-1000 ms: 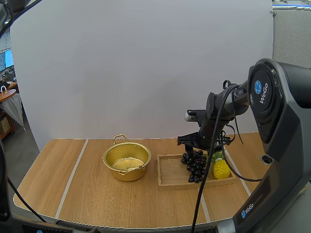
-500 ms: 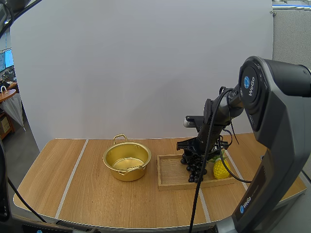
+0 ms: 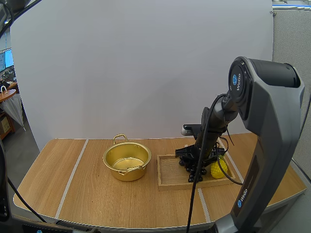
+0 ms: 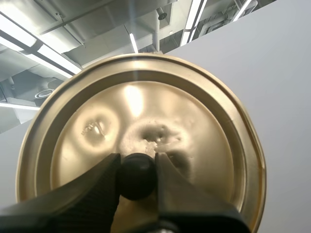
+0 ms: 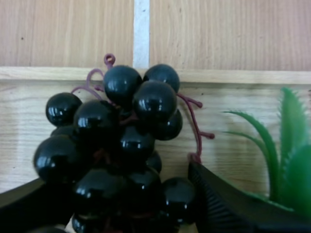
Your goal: Open the pot, put the grape inside, and close it
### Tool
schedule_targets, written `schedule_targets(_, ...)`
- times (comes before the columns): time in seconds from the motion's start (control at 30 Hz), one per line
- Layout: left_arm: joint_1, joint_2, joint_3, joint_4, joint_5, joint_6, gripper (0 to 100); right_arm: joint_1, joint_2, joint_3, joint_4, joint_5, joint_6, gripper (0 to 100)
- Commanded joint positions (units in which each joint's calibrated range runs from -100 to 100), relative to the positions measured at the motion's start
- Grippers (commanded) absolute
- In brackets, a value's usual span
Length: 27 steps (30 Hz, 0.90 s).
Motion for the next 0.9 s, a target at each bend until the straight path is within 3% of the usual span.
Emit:
schedule_targets(0.0,0.0,-0.6,-0.6,-0.2,-2.7,-0.9,0,-0.2,-0.1,-0.3,-0.3,-0.3,-0.8,100)
schedule_targets(0.03,0.0,-0.6,-0.6,-0.2,-2.7,-0.9,0,-0.2,-0.2,-0.3,-0.3,-0.3,-0.8,98)
schedule_targets(0.1,0.0,-0.6,-0.6,-0.2,-2.7,-0.9,0,-0.2,-0.5,-0.3,-0.3,-0.1,-1.0,56)
schedule_targets(0.17,0.0,-0.6,-0.6,-0.2,-2.7,-0.9,0,-0.1,-0.9,-0.3,-0.3,0.7,-1.0,6)
schedule_targets(0.2,0.0,-0.6,-0.6,-0.2,-2.7,-0.9,0,0.0,-1.4,-0.3,-0.3,0.9,-1.0,0)
schedule_targets(0.63,0.0,-0.6,-0.6,-0.2,-2.7,-0.9,0,0.0,-19.7,-0.3,-0.3,4.3,-1.1,0)
schedule_targets(0.87,0.0,-0.6,-0.6,-0.2,-2.7,-0.9,0,1.0,-31.3,-6.4,-0.3,16.3,-1.1,0)
